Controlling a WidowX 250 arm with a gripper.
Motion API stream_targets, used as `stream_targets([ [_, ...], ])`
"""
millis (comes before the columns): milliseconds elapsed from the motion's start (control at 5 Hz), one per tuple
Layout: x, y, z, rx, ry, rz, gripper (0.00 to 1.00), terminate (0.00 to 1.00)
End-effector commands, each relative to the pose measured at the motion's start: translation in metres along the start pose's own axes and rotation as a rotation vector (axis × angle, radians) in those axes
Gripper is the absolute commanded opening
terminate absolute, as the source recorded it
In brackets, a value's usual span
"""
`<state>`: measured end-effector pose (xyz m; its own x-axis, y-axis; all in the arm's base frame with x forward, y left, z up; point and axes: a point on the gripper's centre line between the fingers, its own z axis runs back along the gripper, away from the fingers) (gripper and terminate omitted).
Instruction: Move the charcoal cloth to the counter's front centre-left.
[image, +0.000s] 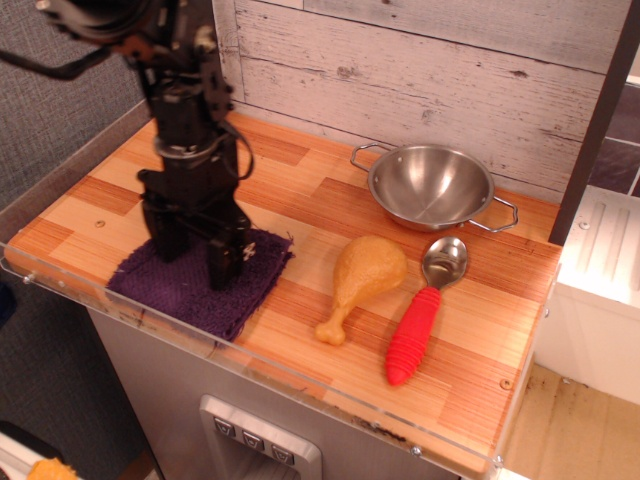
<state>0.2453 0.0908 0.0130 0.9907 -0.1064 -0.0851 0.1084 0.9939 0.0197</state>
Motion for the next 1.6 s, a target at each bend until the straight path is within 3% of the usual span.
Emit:
stream_targets([
  [0,-0.007,0.006,0.012,0.016,-0.042,0.008,1.00,0.00],
  [600,0.001,-0.002,0.093,0.038,-0.232,0.036,1.00,0.00],
  [800,-0.001,0.001,0.107,-0.029,-0.240,0.140,1.00,0.00],
  [1000,0.002,0.002,0.110,-0.090,-0.256,0.164,1.00,0.00],
  [1400,0.002,0.003,0.109,-0.091,-0.249,0.167,1.00,0.00],
])
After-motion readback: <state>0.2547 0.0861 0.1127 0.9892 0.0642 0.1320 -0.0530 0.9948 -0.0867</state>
